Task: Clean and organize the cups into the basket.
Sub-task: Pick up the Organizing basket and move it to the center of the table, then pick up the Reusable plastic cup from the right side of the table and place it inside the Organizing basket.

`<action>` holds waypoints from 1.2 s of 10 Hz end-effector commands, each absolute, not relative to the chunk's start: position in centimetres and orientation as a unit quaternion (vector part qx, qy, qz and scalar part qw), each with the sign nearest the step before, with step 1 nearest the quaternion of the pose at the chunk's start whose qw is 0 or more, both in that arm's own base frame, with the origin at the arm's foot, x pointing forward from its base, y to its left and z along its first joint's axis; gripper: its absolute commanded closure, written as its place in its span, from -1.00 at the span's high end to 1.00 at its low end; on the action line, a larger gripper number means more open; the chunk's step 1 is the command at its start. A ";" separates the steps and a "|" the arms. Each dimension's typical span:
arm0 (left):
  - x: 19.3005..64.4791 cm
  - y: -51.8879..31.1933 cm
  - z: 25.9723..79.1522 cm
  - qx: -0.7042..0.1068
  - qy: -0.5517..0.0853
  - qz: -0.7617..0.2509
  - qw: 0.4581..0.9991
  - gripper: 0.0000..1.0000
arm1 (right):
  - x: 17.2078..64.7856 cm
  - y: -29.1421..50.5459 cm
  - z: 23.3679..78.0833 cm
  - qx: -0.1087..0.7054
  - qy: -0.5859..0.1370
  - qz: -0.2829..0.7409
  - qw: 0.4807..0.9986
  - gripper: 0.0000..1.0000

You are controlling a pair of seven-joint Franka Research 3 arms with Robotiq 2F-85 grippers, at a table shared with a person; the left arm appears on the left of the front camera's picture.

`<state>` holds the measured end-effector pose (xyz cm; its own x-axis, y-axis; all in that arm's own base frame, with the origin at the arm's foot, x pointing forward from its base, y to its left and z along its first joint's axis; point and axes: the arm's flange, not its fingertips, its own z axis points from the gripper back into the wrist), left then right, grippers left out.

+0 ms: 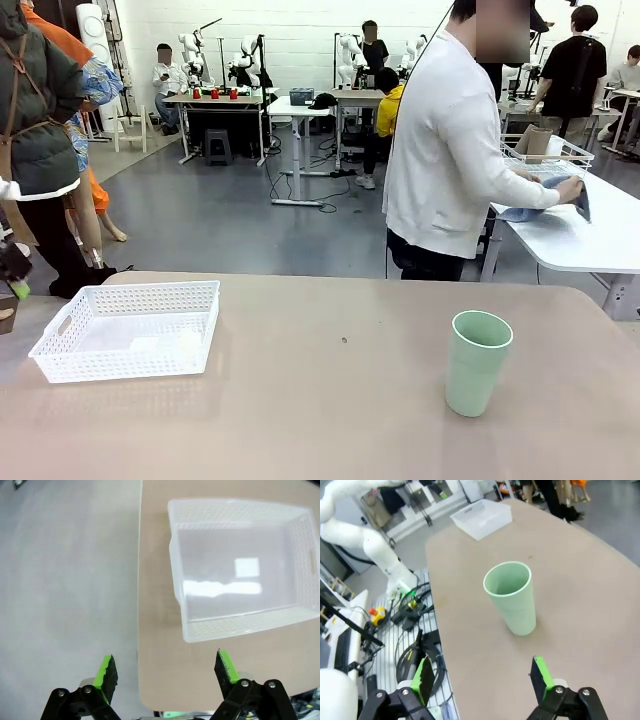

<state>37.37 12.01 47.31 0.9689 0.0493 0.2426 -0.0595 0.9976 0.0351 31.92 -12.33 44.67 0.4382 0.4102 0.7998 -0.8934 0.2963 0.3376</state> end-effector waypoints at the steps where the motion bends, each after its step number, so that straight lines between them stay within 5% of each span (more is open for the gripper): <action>1: 36.4 9.5 45.9 0.036 -0.100 0.020 0.994 1.00 | 31.5 -12.4 44.3 0.400 -0.302 0.450 0.739 1.00; 4: 36.2 9.4 46.4 -0.045 -0.125 0.028 0.991 1.00 | 31.9 -12.3 44.5 0.400 -0.299 0.443 0.745 1.00; 5: 37.0 8.4 45.2 0.025 -0.100 0.009 0.995 1.00 | 31.9 -12.3 44.5 0.400 -0.299 0.443 0.745 1.00; 9: 36.8 8.6 45.5 0.010 -0.106 0.008 0.994 1.00 | 31.7 -12.5 44.6 0.402 -0.301 0.441 0.744 1.00; 12: 38.3 8.6 45.5 0.008 -0.114 -0.016 0.993 1.00 | 35.6 -10.9 40.4 0.335 -0.357 0.535 0.688 1.00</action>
<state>37.19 8.54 45.61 0.9758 -0.0076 0.2187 0.0026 0.9997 0.0232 33.87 -11.51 42.42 0.2635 0.4929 0.8292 -0.9598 0.2205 0.1739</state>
